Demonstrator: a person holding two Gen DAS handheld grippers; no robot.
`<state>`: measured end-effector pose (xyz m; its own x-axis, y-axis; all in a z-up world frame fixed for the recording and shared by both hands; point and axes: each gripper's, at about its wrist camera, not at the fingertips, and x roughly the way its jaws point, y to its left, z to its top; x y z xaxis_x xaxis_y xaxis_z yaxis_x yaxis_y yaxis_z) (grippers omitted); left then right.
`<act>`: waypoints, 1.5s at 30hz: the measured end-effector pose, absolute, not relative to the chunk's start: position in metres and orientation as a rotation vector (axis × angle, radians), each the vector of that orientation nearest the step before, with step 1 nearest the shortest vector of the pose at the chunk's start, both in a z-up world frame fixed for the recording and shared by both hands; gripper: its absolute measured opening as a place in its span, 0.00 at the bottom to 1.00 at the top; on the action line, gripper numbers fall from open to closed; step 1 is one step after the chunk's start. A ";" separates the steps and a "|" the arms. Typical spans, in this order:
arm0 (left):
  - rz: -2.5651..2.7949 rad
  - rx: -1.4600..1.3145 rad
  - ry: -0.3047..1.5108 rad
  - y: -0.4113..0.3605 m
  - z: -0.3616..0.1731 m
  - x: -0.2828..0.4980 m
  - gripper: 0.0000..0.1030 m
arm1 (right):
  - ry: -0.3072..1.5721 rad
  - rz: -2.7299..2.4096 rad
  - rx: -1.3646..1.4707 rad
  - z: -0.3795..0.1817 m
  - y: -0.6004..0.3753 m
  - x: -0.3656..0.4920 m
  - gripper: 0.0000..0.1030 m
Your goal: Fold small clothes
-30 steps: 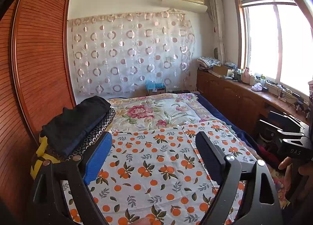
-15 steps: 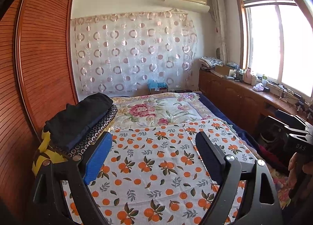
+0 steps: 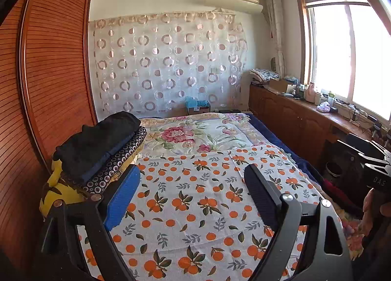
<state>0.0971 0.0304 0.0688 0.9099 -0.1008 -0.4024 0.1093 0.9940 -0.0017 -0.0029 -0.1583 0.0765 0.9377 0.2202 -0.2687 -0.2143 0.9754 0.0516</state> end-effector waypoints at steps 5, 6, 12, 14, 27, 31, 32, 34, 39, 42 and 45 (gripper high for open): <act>-0.107 0.021 0.417 0.031 0.067 0.097 0.85 | 0.273 0.223 0.020 0.076 -0.160 -0.003 0.85; -0.108 0.020 0.416 0.031 0.067 0.097 0.85 | 0.273 0.226 0.019 0.075 -0.161 -0.003 0.85; -0.108 0.020 0.417 0.031 0.068 0.097 0.85 | 0.273 0.222 0.017 0.074 -0.161 -0.003 0.85; -0.108 0.020 0.416 0.031 0.068 0.097 0.85 | 0.272 0.221 0.017 0.074 -0.161 -0.003 0.85; -0.107 0.021 0.415 0.031 0.068 0.097 0.85 | 0.271 0.221 0.016 0.074 -0.163 -0.003 0.85; -0.108 0.020 0.414 0.031 0.068 0.097 0.85 | 0.269 0.220 0.016 0.074 -0.163 -0.003 0.85; -0.108 0.020 0.414 0.031 0.068 0.098 0.85 | 0.269 0.220 0.016 0.074 -0.163 -0.003 0.85; -0.108 0.019 0.414 0.032 0.068 0.098 0.85 | 0.269 0.218 0.016 0.074 -0.162 -0.002 0.85; -0.109 0.020 0.415 0.033 0.067 0.098 0.85 | 0.266 0.219 0.016 0.073 -0.163 -0.003 0.85; -0.110 0.020 0.414 0.033 0.067 0.098 0.85 | 0.265 0.220 0.016 0.072 -0.163 -0.004 0.85; -0.110 0.021 0.414 0.033 0.067 0.098 0.85 | 0.265 0.220 0.016 0.071 -0.163 -0.004 0.85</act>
